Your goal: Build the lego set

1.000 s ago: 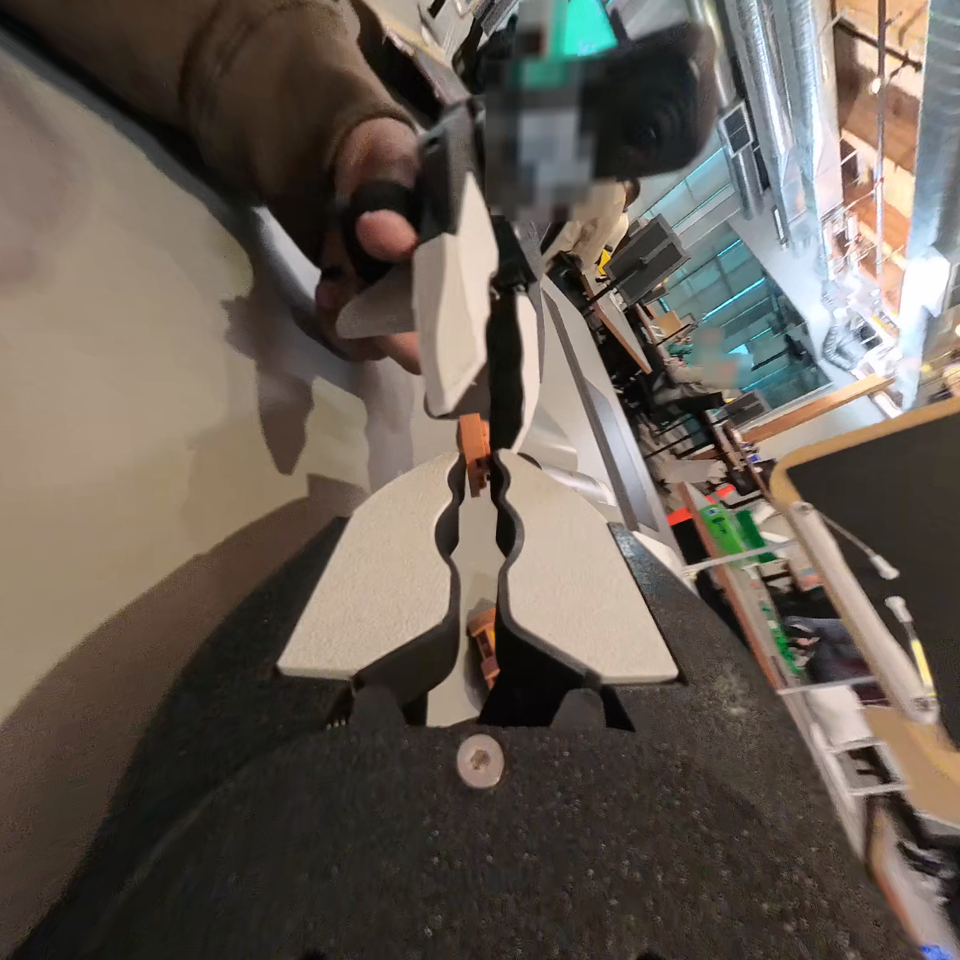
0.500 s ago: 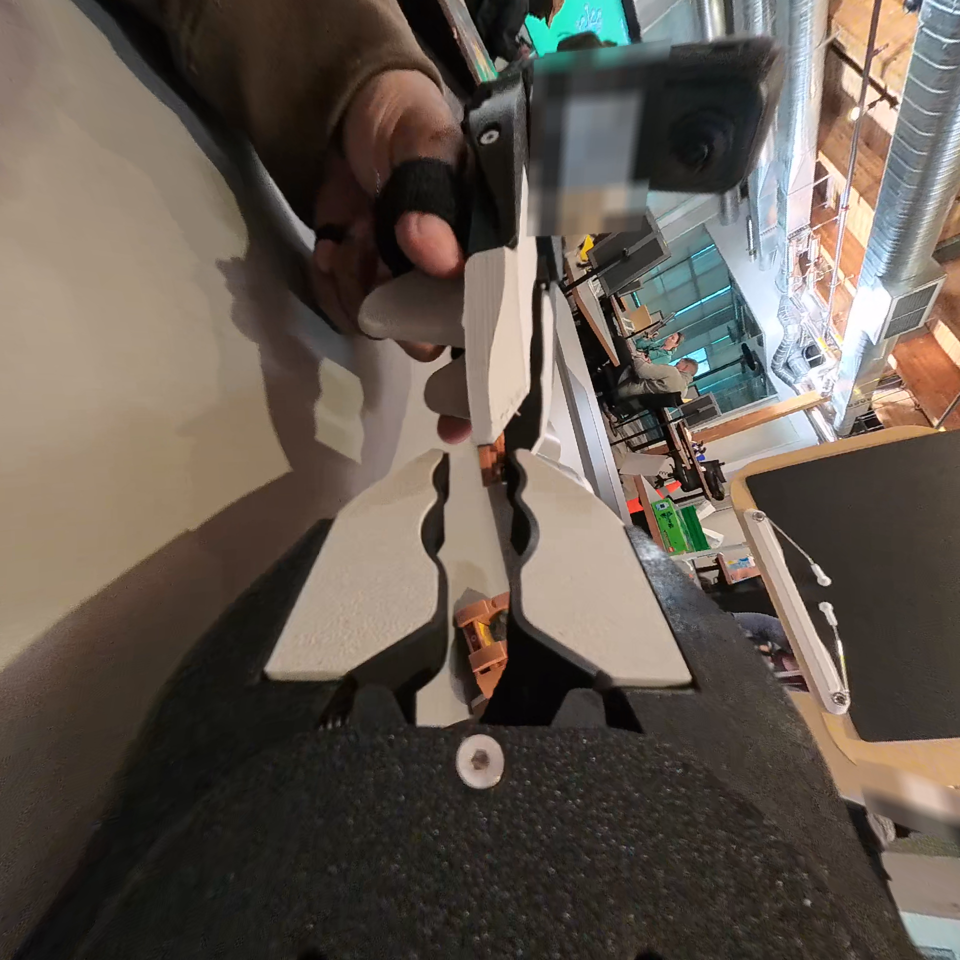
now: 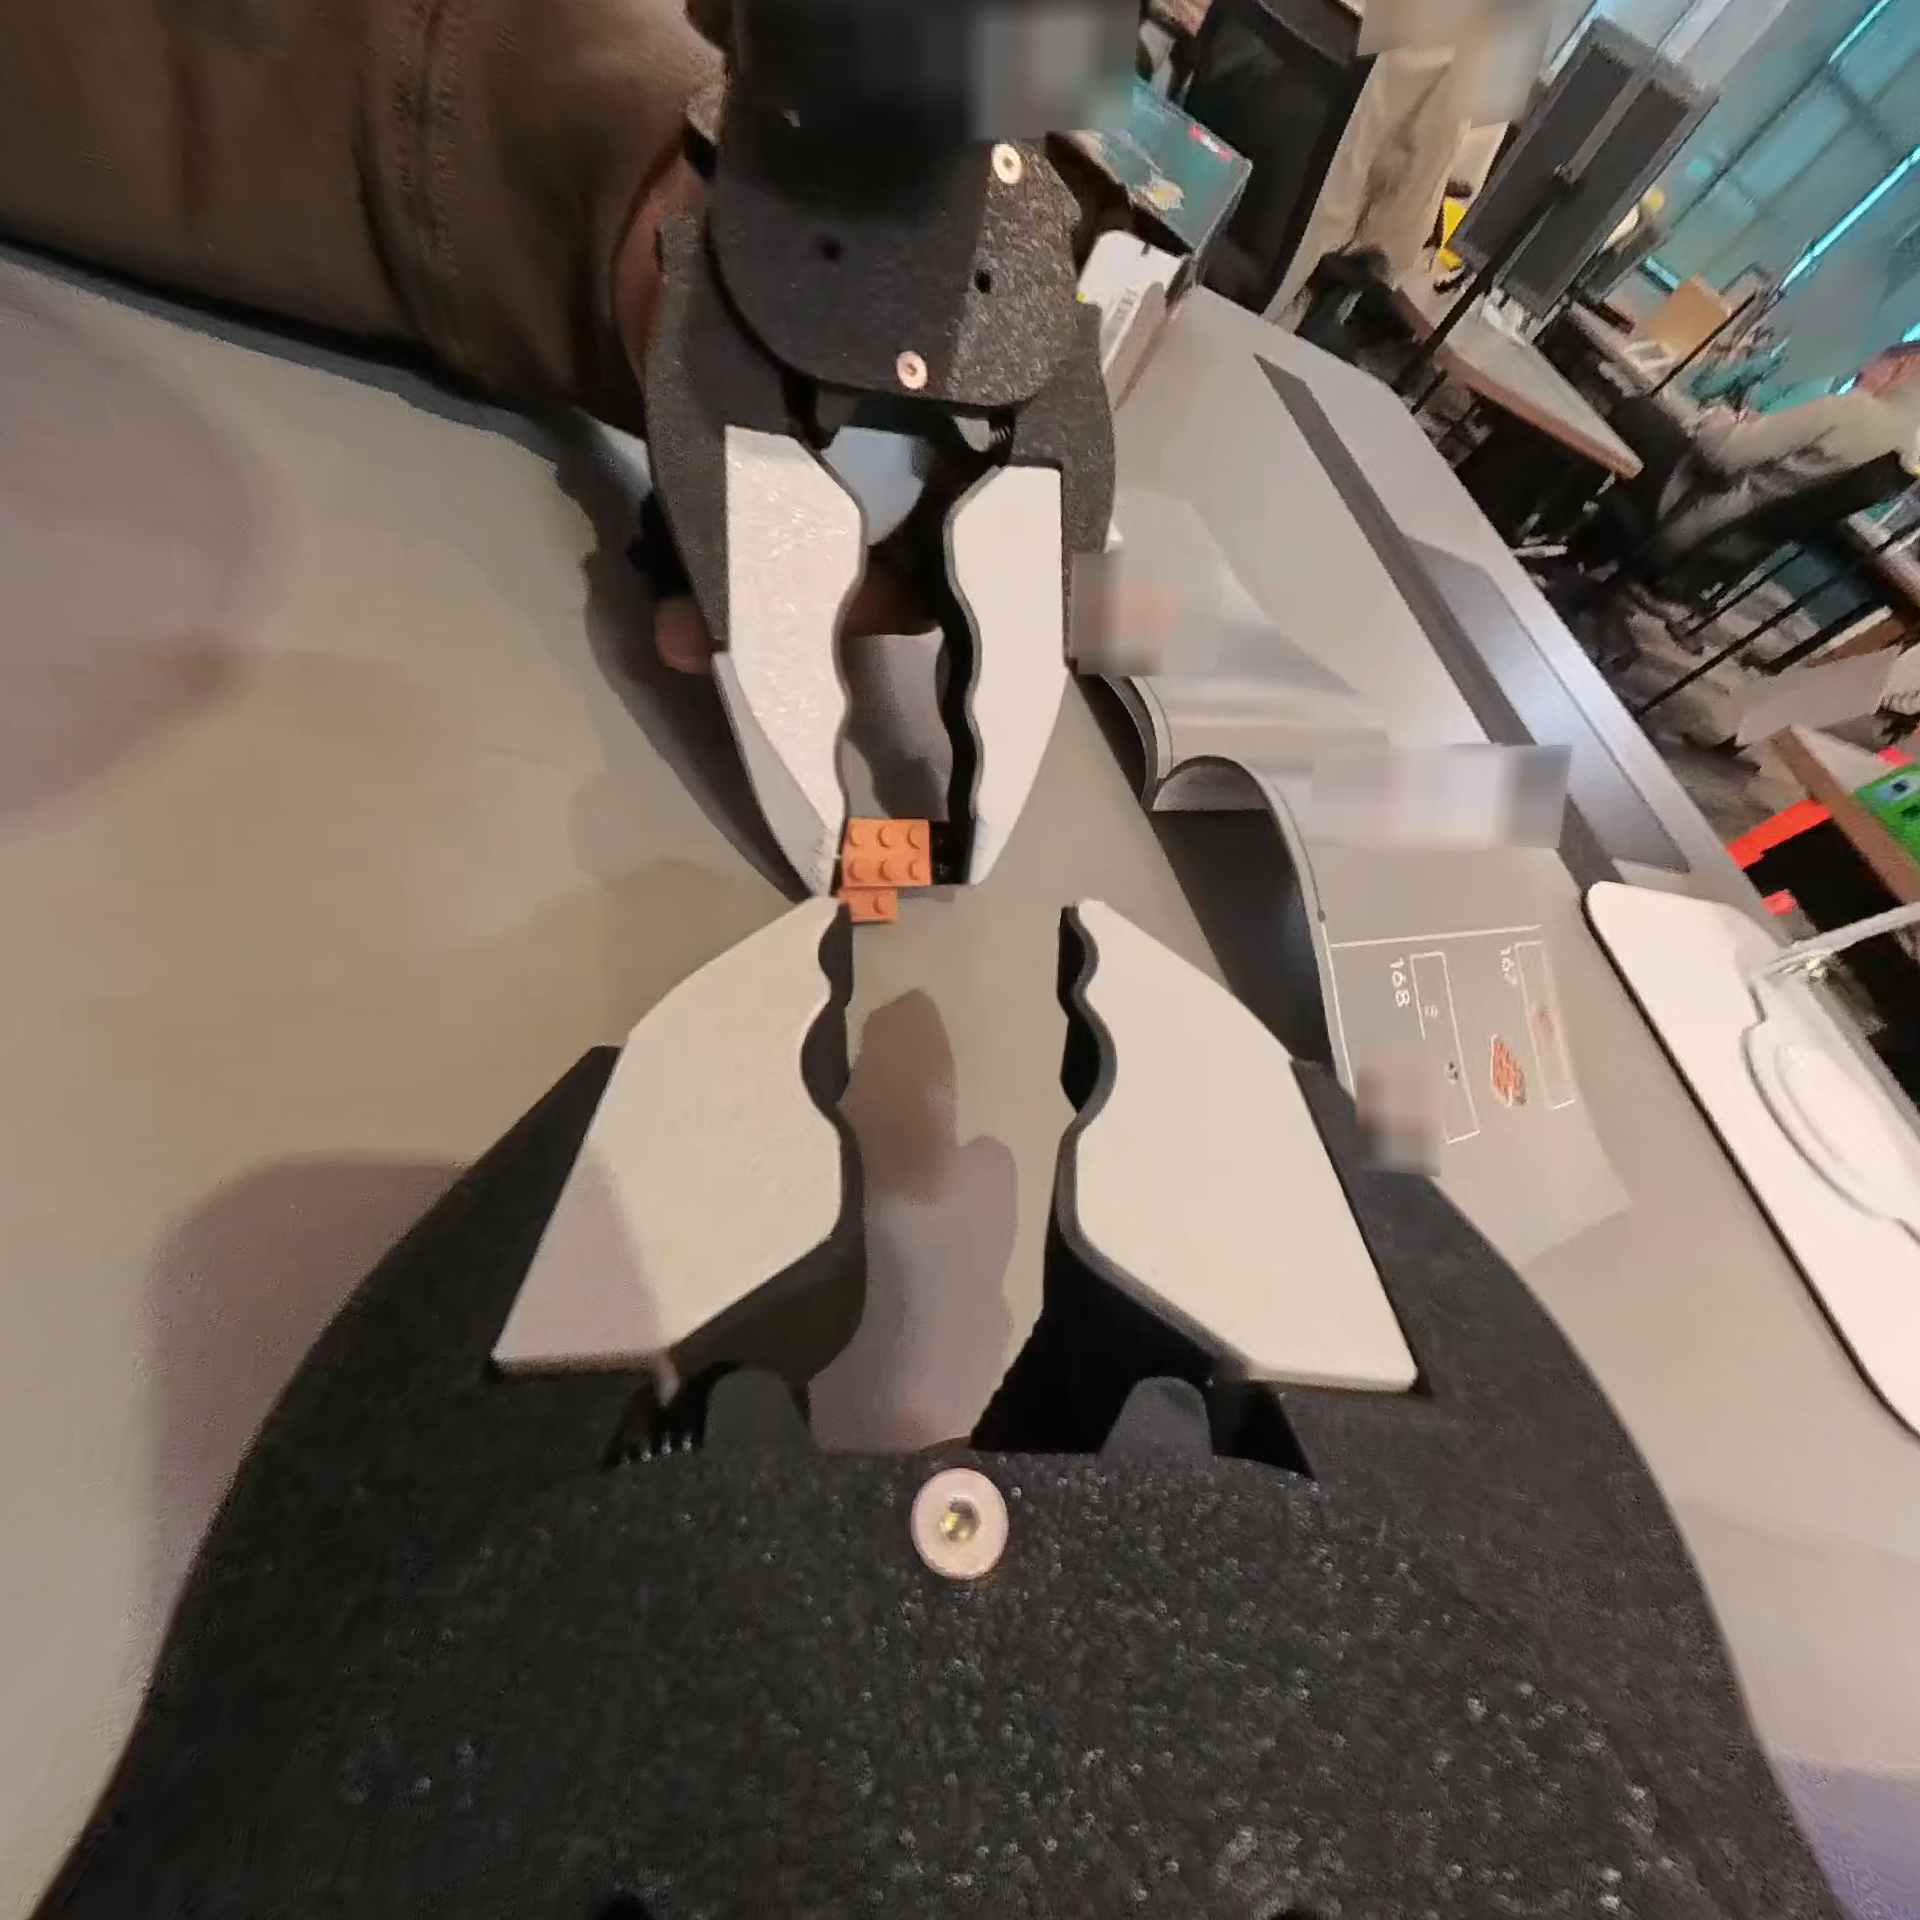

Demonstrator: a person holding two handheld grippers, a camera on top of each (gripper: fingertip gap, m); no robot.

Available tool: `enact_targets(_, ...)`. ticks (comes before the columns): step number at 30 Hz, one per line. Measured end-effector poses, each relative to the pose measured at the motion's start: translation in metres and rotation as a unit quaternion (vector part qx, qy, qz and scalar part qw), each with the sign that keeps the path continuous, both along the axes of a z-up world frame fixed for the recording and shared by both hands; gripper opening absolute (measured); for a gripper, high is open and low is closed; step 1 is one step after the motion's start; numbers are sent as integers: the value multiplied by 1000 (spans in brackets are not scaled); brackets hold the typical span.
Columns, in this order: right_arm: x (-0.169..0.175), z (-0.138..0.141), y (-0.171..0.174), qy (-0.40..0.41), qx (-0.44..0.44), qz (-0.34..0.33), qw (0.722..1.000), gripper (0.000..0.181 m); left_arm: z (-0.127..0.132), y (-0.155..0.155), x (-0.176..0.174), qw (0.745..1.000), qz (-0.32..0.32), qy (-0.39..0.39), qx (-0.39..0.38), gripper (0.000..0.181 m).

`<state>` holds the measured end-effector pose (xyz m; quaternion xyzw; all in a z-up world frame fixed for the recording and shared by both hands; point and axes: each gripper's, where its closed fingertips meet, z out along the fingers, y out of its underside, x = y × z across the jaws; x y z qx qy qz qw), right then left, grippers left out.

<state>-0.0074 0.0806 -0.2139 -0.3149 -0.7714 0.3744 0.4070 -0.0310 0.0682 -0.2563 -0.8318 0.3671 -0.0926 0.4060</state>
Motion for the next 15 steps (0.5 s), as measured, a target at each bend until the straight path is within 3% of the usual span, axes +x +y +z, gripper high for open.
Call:
enact_targets(10, 0, 0, 3, -31, -52, -13, 998, 38, 1, -6, 1, 1000, -17, -16, -10, 40)
enact_targets(15, 6, 19, -7, -25, -104, 13, 994, 38, 17, -1, 1, 998, -10, -53, 31, 40)
